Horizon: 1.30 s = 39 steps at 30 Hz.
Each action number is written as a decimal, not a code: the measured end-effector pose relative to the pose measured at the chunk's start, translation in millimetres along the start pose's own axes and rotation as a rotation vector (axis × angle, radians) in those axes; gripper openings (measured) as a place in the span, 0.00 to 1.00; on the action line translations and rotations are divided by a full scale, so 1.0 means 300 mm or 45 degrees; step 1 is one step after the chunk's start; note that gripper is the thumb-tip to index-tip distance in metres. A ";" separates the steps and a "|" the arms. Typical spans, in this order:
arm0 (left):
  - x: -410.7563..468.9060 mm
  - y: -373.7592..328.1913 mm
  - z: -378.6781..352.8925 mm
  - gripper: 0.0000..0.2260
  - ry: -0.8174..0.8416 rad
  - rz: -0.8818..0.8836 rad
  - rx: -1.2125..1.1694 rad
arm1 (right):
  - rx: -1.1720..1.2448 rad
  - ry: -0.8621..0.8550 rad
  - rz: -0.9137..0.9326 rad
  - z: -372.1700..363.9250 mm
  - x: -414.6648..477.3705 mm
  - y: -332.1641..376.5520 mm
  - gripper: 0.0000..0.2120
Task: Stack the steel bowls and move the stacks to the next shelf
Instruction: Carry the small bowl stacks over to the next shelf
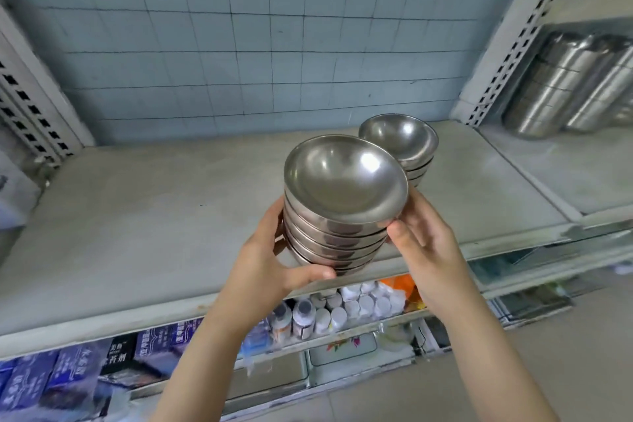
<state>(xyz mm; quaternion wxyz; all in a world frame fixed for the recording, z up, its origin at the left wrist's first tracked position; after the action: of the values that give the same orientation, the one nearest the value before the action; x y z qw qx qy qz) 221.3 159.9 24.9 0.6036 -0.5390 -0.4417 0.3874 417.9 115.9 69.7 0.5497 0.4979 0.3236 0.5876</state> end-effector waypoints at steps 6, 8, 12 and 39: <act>0.001 -0.074 -0.230 0.50 0.118 -0.048 0.015 | -0.044 -0.186 -0.031 0.244 -0.116 0.016 0.36; 0.005 -0.089 -0.347 0.50 0.169 -0.066 0.012 | -0.049 -0.227 -0.030 0.347 -0.163 0.008 0.35; -0.003 -0.106 -0.633 0.47 0.265 -0.076 -0.056 | -0.073 -0.318 -0.026 0.602 -0.266 -0.027 0.35; 0.580 -0.063 -2.320 0.39 0.553 -0.078 -0.222 | -0.201 -0.308 -0.203 2.216 -0.174 -0.622 0.44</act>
<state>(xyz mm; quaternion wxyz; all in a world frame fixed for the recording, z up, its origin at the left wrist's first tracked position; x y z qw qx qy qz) 936.8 107.3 43.8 0.6472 -0.6461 -0.3495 0.2040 1098.6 -11.1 80.6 0.6667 0.4930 0.2464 0.5017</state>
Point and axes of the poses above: each hand's wrist, its own x-axis towards the middle knuckle, its own z-axis out of the back of the hand, y = z × x, the point moved 7 cm from there along x, towards the middle knuckle, and after that the axes turned 10 degrees about -x, right-handed, at the moved point
